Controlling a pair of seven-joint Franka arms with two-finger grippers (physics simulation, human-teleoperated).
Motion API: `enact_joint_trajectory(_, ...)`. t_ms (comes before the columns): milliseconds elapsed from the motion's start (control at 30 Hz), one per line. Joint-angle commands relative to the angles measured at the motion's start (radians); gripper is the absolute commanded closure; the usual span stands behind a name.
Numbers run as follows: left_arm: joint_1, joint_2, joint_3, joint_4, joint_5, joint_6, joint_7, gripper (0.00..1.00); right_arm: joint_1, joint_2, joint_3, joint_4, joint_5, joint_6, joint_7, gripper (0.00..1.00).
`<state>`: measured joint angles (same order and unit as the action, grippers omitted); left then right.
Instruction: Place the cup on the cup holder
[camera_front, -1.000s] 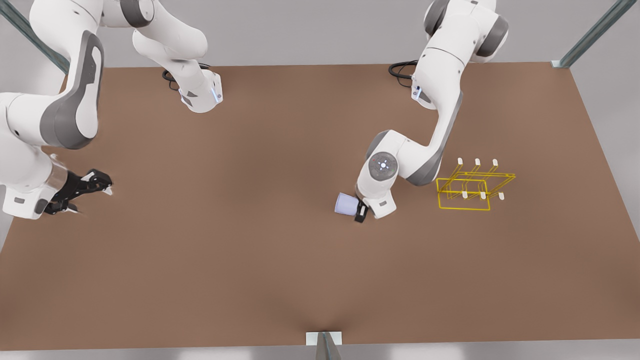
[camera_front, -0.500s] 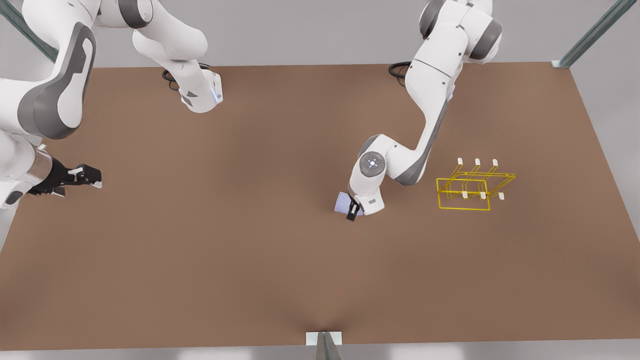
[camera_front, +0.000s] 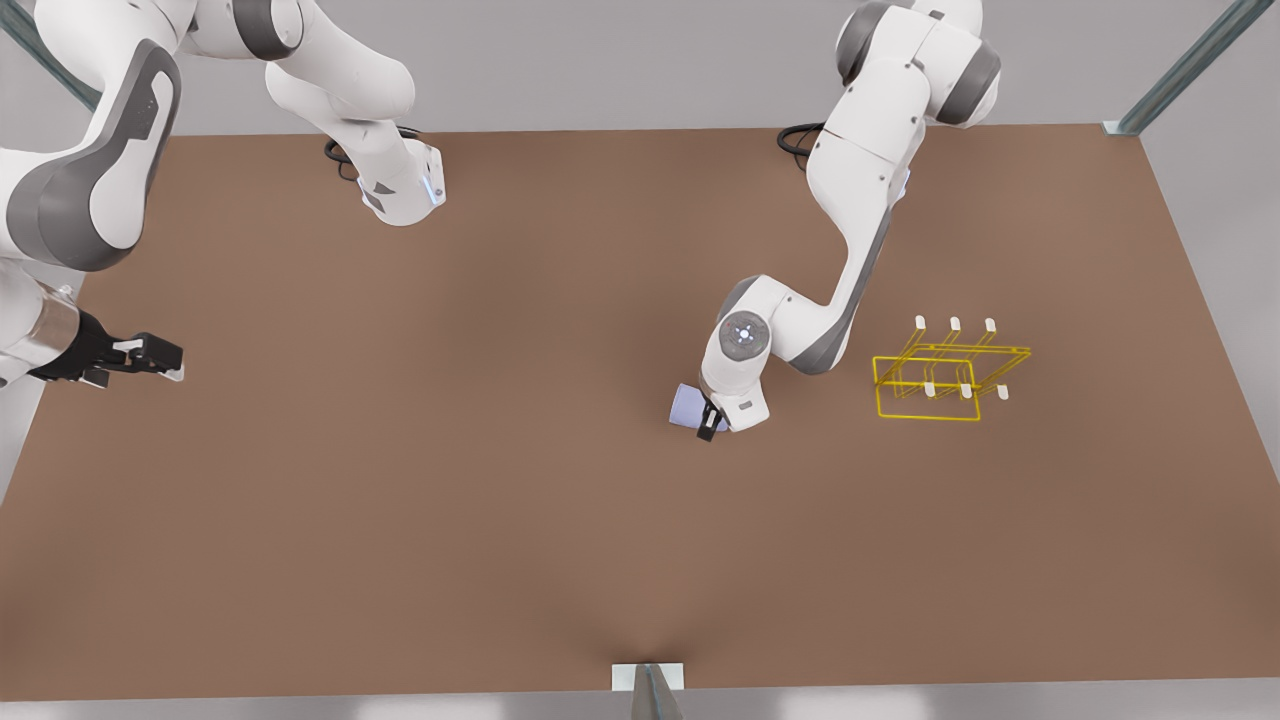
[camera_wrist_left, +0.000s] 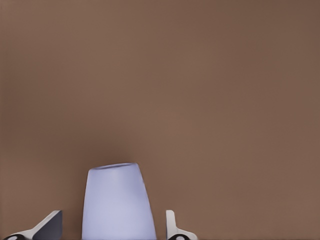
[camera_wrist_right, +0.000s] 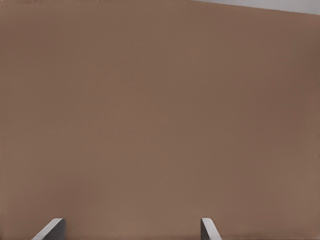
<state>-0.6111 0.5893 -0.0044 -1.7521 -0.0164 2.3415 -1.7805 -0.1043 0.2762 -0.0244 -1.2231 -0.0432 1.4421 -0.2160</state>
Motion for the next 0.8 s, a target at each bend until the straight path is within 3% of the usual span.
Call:
enact_joint_trajectory(0,0.001,0.006,0.0,0.0,0.0,-0.002,0.001,0.0,0.0,-0.002,0.0,0.001,0.0,0.0,0.092,0.0)
enact_joint_trajectory(767,-0.05,0.096,0.0,-0.003,-0.013,0.058,-0.033,0.0,-0.014,-0.002,-0.002,0.002,0.005,0.029,0.093,0.0)
